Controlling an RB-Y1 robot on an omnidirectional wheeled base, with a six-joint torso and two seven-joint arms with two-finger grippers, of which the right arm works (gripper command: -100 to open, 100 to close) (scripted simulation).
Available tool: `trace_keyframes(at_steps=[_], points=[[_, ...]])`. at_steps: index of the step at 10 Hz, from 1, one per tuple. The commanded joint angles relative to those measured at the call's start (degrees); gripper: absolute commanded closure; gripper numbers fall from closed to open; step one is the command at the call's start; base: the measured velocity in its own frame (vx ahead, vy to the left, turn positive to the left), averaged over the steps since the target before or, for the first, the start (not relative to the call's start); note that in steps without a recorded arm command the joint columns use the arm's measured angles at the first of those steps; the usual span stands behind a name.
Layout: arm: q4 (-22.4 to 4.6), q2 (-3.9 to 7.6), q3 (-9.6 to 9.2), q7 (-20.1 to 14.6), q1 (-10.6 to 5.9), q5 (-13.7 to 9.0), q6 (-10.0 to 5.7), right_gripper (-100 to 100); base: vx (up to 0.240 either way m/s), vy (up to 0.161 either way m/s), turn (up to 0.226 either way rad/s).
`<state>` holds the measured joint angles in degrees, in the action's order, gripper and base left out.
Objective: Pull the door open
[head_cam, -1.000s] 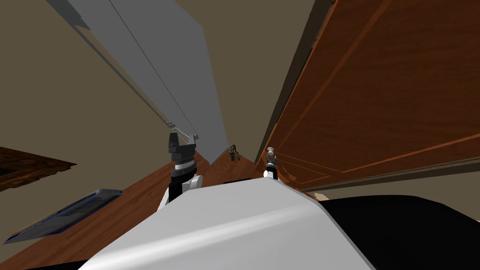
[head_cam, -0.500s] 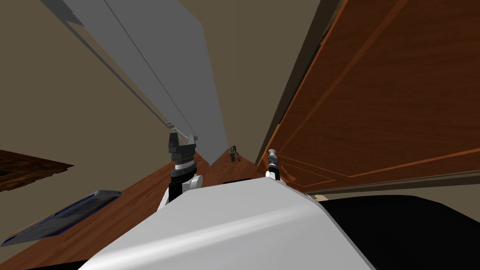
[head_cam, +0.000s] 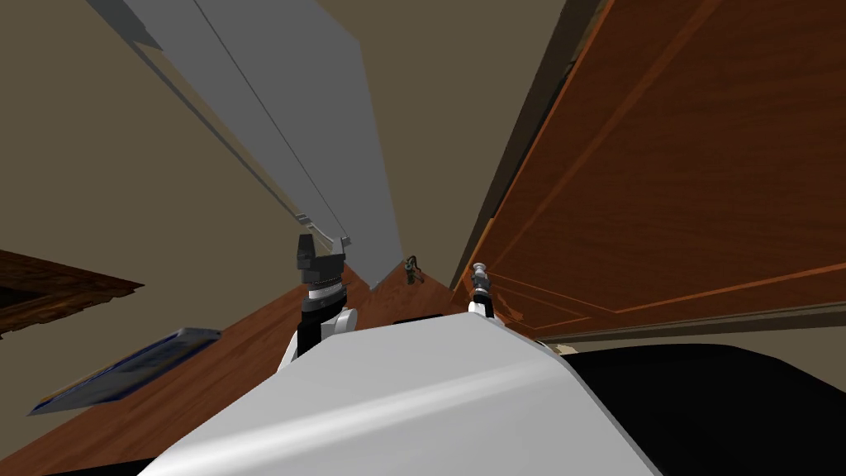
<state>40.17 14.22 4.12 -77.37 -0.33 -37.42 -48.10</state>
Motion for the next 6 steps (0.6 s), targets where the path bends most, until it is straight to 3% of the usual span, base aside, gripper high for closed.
trace_keyframes(at_steps=[1, 6], points=[[0.42, 0.23, -0.93, -0.92, 0.43, 0.43, 0.22, 100, -0.218, -0.006, 0.120], [1.55, 2.47, -5.33, -5.67, 1.69, 2.60, 0.35, 100, -0.251, -0.001, 0.124]])
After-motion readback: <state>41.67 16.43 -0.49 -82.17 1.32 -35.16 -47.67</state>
